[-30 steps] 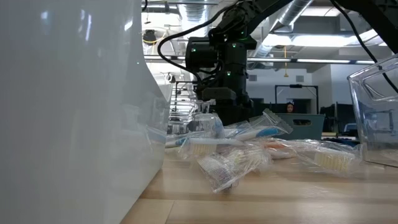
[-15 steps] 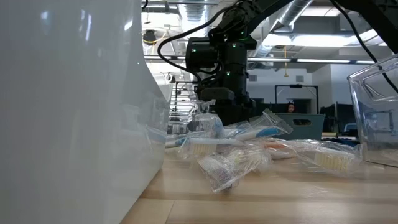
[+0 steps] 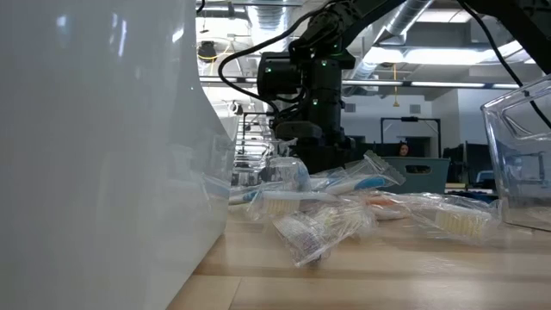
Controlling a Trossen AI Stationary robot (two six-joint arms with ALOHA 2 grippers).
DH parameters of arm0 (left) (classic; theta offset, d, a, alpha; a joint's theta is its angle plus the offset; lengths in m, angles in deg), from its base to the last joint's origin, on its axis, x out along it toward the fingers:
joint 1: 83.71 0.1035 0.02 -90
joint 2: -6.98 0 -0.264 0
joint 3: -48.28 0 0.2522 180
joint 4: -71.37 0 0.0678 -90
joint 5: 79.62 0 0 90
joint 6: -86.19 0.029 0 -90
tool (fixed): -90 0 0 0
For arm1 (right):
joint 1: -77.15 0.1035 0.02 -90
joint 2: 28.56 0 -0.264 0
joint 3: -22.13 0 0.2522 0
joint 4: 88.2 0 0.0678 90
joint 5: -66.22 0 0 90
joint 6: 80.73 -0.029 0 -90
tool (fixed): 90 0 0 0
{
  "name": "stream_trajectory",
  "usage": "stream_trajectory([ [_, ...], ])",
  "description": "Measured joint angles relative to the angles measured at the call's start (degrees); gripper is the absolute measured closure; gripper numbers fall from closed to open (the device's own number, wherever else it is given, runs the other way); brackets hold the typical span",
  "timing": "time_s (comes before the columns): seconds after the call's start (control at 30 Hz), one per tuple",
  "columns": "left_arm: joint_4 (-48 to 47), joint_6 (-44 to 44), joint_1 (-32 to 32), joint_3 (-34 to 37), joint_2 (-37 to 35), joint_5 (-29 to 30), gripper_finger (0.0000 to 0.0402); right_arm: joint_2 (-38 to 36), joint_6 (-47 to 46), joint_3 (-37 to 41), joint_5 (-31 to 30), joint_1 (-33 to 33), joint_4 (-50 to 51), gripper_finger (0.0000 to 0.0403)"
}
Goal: Pick & Place Toothbrushes
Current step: Put the purple toothbrush into the green bin
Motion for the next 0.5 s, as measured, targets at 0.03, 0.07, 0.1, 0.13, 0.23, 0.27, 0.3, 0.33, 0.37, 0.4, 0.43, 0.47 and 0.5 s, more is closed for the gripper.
stream_trajectory([
  [0.03, 0.00, 0.00, 0.00, 0.00, 0.01, 0.00, 0.0376, 0.00, -0.14, 0.00, 0.00, 0.00, -0.03, 0.0209],
  [0.07, -0.02, -0.02, 0.00, 0.00, 0.02, 0.00, 0.0376, 0.00, -0.20, 0.00, 0.00, 0.00, -0.14, 0.0209],
  [0.1, -0.01, -0.02, 0.00, 0.00, 0.00, 0.00, 0.0376, 0.00, -0.15, 0.00, -0.01, 0.01, -0.31, 0.0209],
  [0.13, 0.00, -0.02, 0.00, 0.00, 0.02, 0.00, 0.0376, 0.00, 0.06, 0.00, -0.18, 0.09, -0.37, 0.0208],
  [0.23, -0.02, -0.02, 0.00, 0.00, 0.02, 0.00, 0.0376, 0.00, 0.53, 0.00, -1.53, 0.44, -0.01, 0.0207],
  [0.27, -0.01, -0.02, 0.00, 0.00, 0.02, 0.00, 0.0376, 0.00, 0.62, 0.01, -1.72, 0.48, 0.28, 0.0207],
  [0.3, 0.00, -0.02, 0.00, 0.00, 0.02, 0.00, 0.0376, 0.00, 0.63, 0.02, -1.77, 0.48, 0.46, 0.0207],
  [0.33, -0.02, -0.02, 0.00, 0.00, 0.02, 0.00, 0.0376, 0.00, 0.62, 0.02, -1.82, 0.48, 0.67, 0.0208],
  [0.37, -0.02, -0.02, 0.00, 0.00, 0.02, 0.00, 0.0376, 0.00, 0.60, 0.02, -1.86, 0.48, 0.78, 0.0208],
  [0.4, -0.02, -0.02, 0.00, 0.00, 0.02, 0.00, 0.0376, 0.00, 0.59, 0.02, -1.88, 0.48, 0.78, 0.0208],
  [0.43, -0.02, -0.04, 0.00, 0.00, 0.01, 0.00, 0.0376, 0.00, 0.60, 0.02, -1.88, 0.46, 0.76, 0.0209],
  [0.47, -0.02, -0.04, 0.00, 0.00, 0.00, 0.00, 0.0376, 0.00, 0.58, 0.02, -1.88, 0.46, 0.72, 0.0209],
  [0.5, -0.02, -0.04, 0.00, 0.00, 0.02, 0.00, 0.0376, 0.00, 0.61, 0.04, -1.86, 0.44, 0.66, 0.0209],
])
